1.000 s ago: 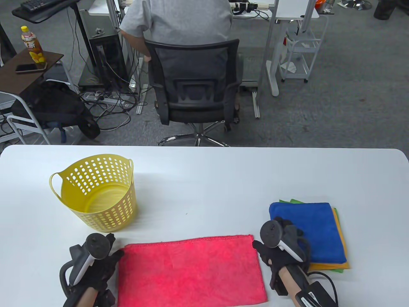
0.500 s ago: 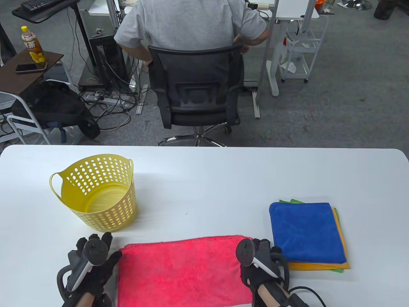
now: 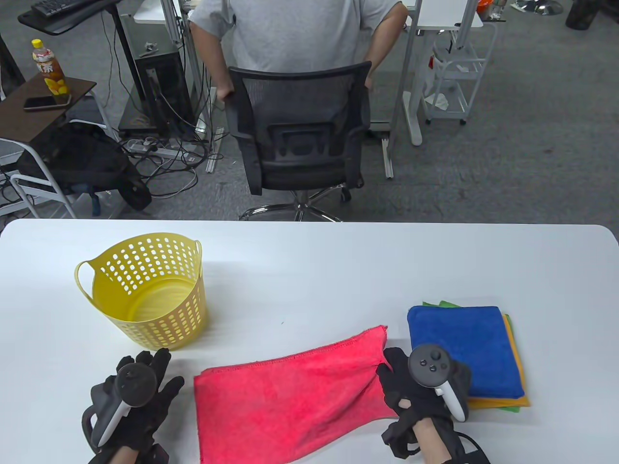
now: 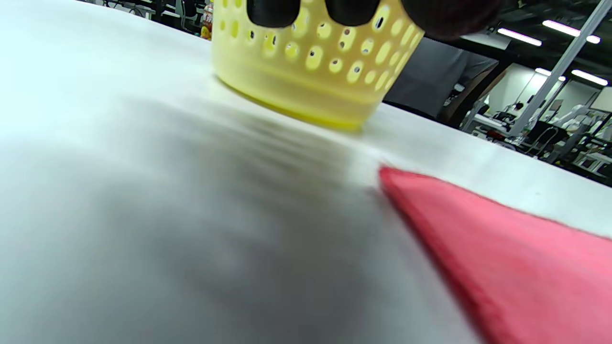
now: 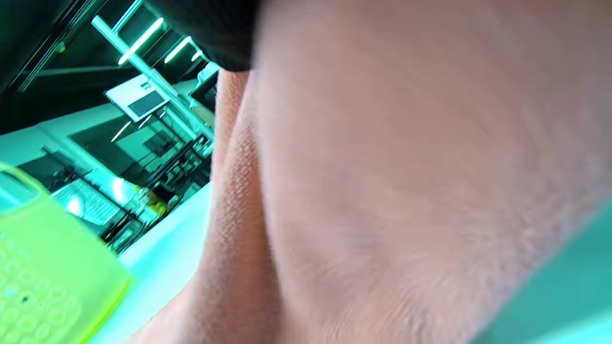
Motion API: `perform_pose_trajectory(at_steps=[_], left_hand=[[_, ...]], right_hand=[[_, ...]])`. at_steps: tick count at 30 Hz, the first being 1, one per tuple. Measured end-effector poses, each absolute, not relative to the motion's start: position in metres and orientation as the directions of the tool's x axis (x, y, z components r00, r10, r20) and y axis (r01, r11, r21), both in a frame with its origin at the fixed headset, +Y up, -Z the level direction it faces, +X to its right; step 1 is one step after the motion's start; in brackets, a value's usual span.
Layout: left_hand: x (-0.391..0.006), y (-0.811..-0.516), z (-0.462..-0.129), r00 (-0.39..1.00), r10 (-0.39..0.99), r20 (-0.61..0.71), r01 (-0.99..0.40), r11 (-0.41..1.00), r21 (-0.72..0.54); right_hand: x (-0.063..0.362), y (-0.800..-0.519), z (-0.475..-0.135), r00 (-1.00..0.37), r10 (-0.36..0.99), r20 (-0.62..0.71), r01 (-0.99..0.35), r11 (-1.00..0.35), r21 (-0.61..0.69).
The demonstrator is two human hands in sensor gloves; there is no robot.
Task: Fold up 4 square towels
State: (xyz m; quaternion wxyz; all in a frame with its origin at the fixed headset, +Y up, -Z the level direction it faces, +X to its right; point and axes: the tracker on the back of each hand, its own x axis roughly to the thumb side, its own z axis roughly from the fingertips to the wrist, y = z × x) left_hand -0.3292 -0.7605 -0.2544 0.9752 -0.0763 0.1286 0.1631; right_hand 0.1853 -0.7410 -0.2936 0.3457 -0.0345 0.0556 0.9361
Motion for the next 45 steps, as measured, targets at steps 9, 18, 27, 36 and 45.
perform_pose_trajectory(at_steps=[9, 18, 27, 36, 45], left_hand=[[-0.329, -0.758, -0.254, 0.914, 0.314, -0.256, -0.347, 0.933, -0.095], [-0.327, -0.76, -0.253, 0.921, 0.306, -0.24, -0.336, 0.937, -0.095], [-0.328, -0.759, -0.253, 0.915, 0.332, -0.231, -0.361, 0.928, -0.097], [-0.315, -0.763, -0.252, 0.937, 0.294, -0.188, -0.32, 0.939, -0.125], [-0.246, -0.778, -0.232, 0.937, 0.279, 0.211, -0.182, 0.903, -0.39]], right_hand=[[0.173, -0.688, -0.277, -0.877, 0.45, -0.169, -0.46, -0.888, 0.018], [-0.016, -0.719, -0.279, -0.831, 0.556, 0.029, -0.501, -0.77, 0.395], [0.027, -0.719, -0.291, -0.595, 0.797, -0.099, -0.74, -0.497, 0.453], [-0.007, -0.774, -0.27, -0.42, 0.83, -0.367, -0.788, -0.133, 0.601], [-0.022, -0.761, -0.266, -0.426, 0.854, -0.299, -0.753, -0.151, 0.641]])
